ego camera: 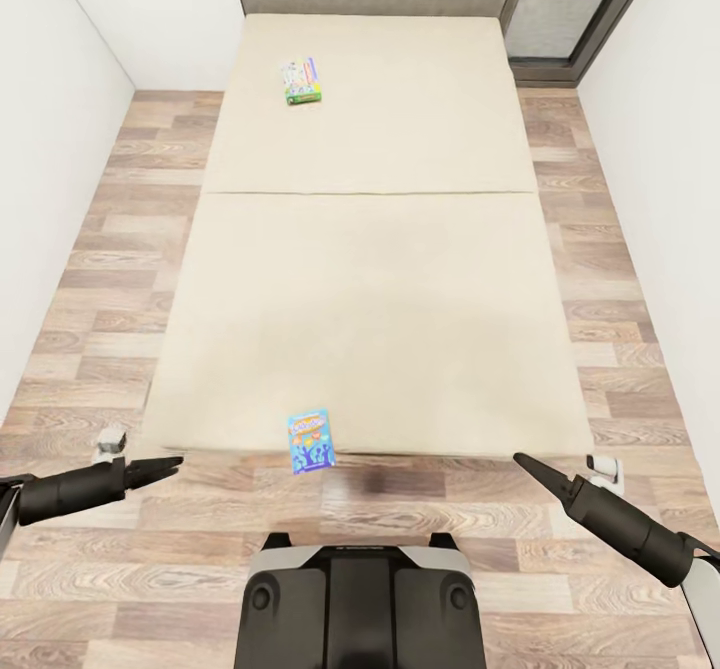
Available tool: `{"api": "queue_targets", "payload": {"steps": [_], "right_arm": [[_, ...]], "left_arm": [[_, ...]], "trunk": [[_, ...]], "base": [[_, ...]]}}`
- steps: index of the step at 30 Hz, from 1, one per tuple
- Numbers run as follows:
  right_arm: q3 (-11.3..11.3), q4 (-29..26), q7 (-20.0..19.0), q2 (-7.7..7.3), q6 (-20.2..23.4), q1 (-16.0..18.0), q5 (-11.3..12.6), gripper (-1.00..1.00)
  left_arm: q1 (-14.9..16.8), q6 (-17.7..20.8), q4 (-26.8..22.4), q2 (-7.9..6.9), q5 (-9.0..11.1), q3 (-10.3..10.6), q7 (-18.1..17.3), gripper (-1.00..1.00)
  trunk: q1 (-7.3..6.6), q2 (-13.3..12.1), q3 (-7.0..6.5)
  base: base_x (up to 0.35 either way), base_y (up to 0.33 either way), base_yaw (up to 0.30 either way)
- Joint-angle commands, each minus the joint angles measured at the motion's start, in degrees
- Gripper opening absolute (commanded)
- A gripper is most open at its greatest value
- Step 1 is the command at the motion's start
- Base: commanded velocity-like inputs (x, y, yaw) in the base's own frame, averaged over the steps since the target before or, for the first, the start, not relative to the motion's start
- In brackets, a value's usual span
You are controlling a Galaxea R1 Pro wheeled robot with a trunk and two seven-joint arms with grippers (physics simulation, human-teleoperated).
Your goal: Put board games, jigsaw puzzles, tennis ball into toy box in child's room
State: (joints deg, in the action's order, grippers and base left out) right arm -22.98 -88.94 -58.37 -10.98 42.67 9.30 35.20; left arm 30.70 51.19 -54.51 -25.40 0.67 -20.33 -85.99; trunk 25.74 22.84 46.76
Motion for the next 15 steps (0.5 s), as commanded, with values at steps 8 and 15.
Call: {"api": "queue_targets", "payload": {"steps": [8,15], "right_arm": [[0.10,0.06,0.00,-0.01,0.09,0.02,0.22,1.00],[0.46,2.20,0.39,0.01,-0.04,0.02,-0.12,1.00]], "left_arm": [[-1.69,-0.08,-0.08,-0.32,-0.31,-2.73,-4.01,1.00],[-1.97,-0.19,-0.14,-0.35,-0.42,-3.72,-4.01,1.00]], "trunk": [[0.04,0.08,-0.70],[0.04,0.08,-1.36]], "base": [[0.000,0.000,0.010],[0.000,0.000,0.060]]}}
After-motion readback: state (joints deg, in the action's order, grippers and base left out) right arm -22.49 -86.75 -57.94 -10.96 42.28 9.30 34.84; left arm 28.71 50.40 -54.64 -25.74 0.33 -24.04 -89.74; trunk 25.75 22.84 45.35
